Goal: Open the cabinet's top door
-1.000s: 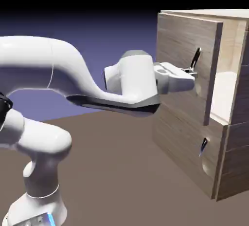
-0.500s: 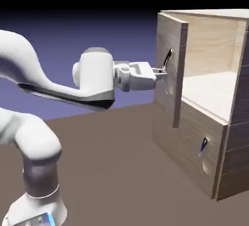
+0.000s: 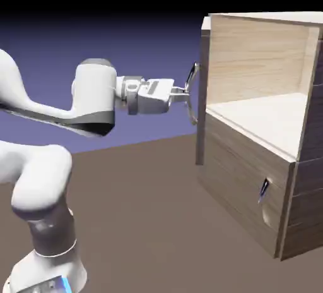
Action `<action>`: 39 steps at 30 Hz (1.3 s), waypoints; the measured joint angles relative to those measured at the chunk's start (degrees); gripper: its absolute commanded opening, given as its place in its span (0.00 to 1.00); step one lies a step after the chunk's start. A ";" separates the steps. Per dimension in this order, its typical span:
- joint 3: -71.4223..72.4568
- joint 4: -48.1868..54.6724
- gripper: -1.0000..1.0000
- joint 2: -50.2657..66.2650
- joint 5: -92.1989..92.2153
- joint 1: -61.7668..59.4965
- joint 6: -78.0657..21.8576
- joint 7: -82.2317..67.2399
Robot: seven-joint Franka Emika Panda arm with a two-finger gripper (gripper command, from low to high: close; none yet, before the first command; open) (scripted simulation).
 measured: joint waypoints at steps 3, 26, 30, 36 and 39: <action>2.57 -1.76 0.00 -3.54 7.47 -2.46 1.63 -5.02; 27.99 -2.61 0.00 -14.57 58.71 25.59 -47.34 -32.66; 35.62 3.19 0.00 -12.43 65.46 25.06 -57.31 -32.86; 45.78 15.19 0.00 -9.09 73.54 18.97 -71.55 -33.19; 49.61 21.41 0.00 -8.03 76.29 14.79 -77.58 -33.55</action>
